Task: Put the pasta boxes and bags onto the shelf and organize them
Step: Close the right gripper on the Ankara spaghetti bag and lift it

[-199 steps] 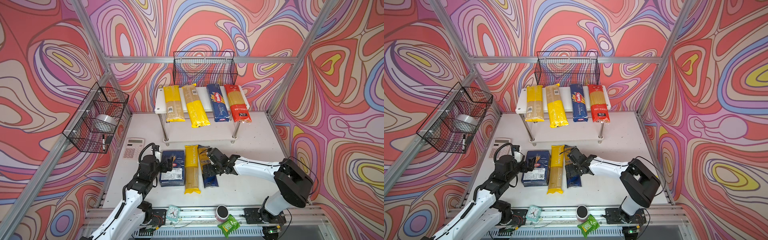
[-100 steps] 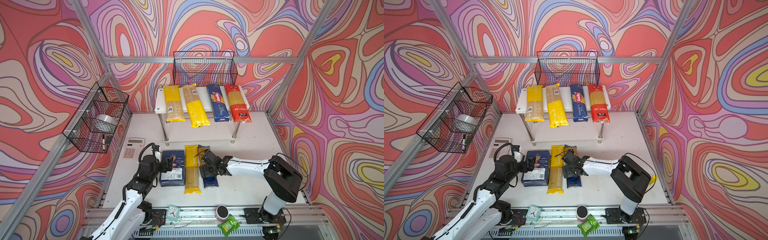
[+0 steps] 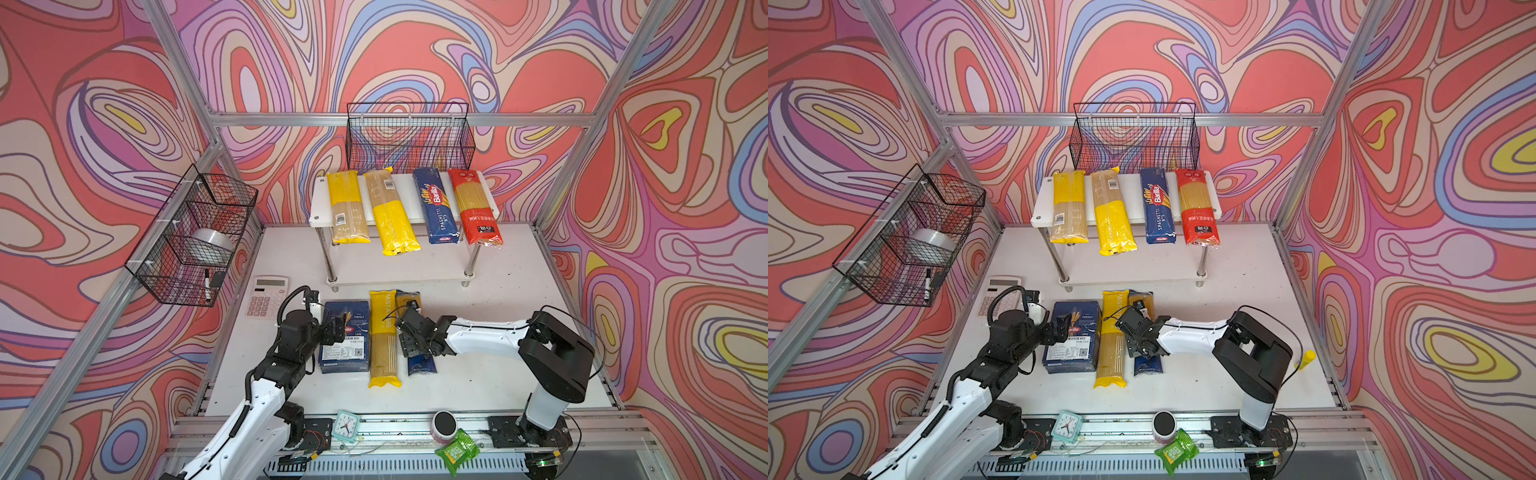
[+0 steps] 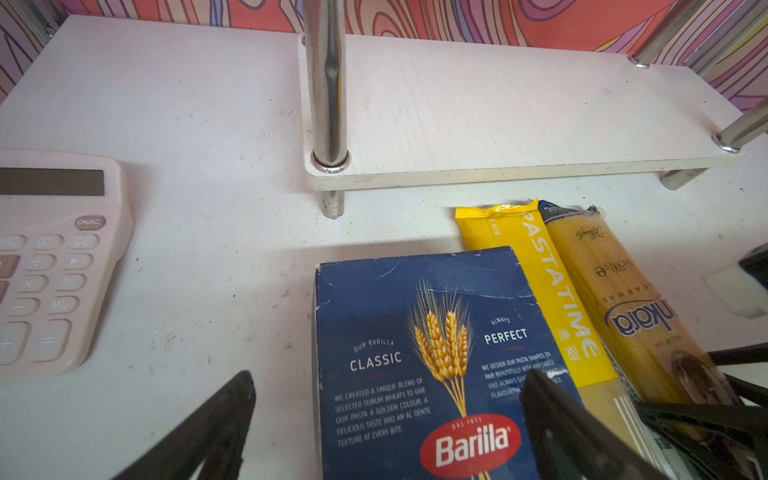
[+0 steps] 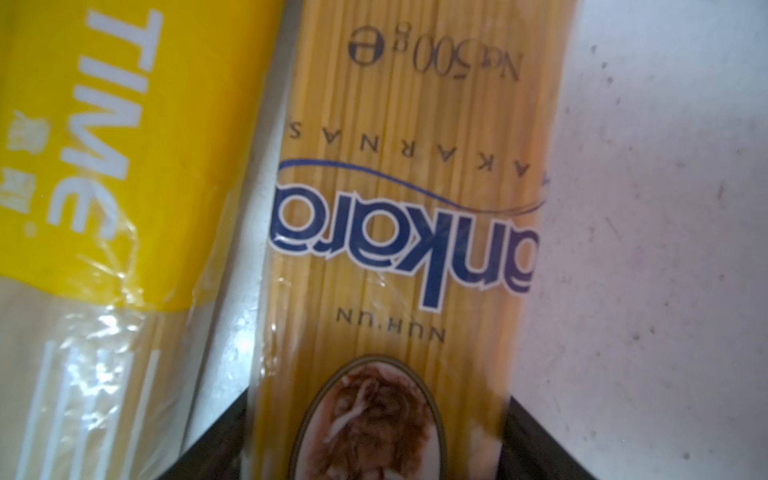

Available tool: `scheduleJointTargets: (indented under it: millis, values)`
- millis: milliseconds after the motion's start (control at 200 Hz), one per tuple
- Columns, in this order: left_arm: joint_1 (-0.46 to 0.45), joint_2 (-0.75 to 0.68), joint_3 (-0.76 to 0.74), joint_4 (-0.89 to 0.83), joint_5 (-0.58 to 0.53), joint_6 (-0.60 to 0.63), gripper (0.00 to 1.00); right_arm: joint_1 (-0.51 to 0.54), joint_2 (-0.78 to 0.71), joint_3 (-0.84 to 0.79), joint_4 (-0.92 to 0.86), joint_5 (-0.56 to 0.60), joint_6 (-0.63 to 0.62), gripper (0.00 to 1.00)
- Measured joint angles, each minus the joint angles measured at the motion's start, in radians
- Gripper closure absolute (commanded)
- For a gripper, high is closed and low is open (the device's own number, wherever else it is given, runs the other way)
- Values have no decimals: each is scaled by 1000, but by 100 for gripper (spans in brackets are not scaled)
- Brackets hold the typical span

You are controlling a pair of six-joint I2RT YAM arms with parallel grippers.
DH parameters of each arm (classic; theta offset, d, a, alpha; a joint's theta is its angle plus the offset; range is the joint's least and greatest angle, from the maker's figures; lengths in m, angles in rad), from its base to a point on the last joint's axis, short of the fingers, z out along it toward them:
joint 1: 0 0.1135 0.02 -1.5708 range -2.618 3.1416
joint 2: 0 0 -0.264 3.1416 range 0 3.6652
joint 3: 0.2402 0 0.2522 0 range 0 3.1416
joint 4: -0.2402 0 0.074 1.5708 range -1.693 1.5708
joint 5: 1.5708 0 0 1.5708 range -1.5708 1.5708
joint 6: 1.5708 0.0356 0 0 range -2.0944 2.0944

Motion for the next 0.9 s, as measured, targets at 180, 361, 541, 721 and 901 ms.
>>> scheduleJointTargets:
  millis: [180, 361, 541, 721, 901]
  values:
    - [0, 0, 0, 0, 0, 0, 0, 0, -19, -32, 47, -3, 3, 41]
    - [0, 0, 0, 0, 0, 0, 0, -2, -32, -41, 57, -11, 23, 56]
    - [0, 0, 0, 0, 0, 0, 0, -3, -72, -73, 56, -19, 39, 69]
    - [0, 0, 0, 0, 0, 0, 0, -2, -151, -127, 28, -33, 42, 83]
    - [0, 0, 0, 0, 0, 0, 0, -2, -226, -154, 3, -41, 44, 96]
